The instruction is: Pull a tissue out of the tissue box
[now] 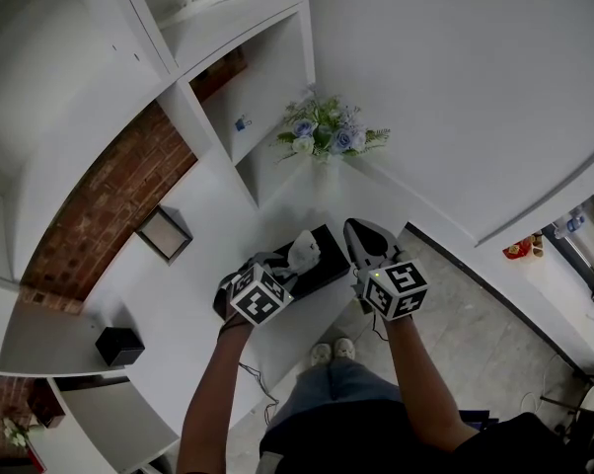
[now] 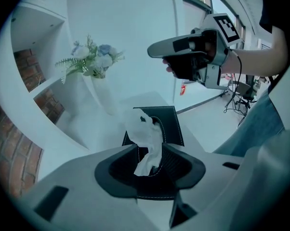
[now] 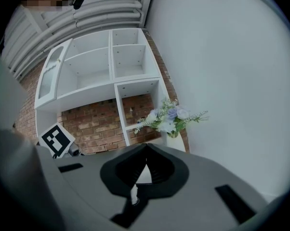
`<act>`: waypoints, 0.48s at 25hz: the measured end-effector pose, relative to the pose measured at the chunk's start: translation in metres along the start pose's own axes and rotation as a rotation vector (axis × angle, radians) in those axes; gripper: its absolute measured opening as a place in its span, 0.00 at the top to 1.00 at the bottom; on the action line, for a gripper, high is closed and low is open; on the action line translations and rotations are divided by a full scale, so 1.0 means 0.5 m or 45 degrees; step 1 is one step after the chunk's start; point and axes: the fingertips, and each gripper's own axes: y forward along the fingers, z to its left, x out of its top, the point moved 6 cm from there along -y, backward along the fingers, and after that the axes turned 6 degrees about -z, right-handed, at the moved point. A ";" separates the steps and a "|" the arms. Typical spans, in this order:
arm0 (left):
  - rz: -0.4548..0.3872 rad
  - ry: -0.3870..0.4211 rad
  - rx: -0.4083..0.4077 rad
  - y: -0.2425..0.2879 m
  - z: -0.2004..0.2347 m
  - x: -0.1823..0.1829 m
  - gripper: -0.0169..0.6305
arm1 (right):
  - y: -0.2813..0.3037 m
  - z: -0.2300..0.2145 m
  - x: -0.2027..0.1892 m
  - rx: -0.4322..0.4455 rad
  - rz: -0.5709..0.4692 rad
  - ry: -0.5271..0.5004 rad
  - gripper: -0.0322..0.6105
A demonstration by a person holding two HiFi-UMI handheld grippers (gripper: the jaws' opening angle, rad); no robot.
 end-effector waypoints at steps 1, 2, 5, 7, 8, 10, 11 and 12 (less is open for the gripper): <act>0.002 -0.008 0.001 0.003 0.001 -0.001 0.73 | -0.002 0.000 -0.001 0.001 0.003 0.000 0.95; 0.006 -0.014 0.001 0.006 0.001 -0.003 0.74 | -0.003 -0.001 -0.002 0.002 0.006 -0.002 0.95; 0.026 -0.024 -0.002 0.014 0.001 -0.007 0.79 | -0.008 -0.004 0.000 -0.001 0.011 -0.008 0.95; 0.030 -0.024 0.009 0.016 0.000 -0.007 0.84 | -0.012 -0.008 0.002 -0.005 0.011 -0.012 0.95; 0.027 -0.025 0.014 0.017 -0.001 -0.007 0.89 | -0.013 -0.010 0.003 -0.008 0.011 -0.011 0.95; 0.016 -0.029 0.015 0.019 -0.004 -0.006 0.92 | -0.014 -0.014 0.005 -0.012 0.009 -0.008 0.95; 0.012 -0.029 0.013 0.020 -0.006 -0.006 0.94 | -0.014 -0.015 0.005 -0.014 0.008 -0.006 0.95; 0.010 -0.028 0.010 0.020 -0.008 -0.006 0.94 | -0.014 -0.015 0.006 -0.014 0.007 -0.005 0.95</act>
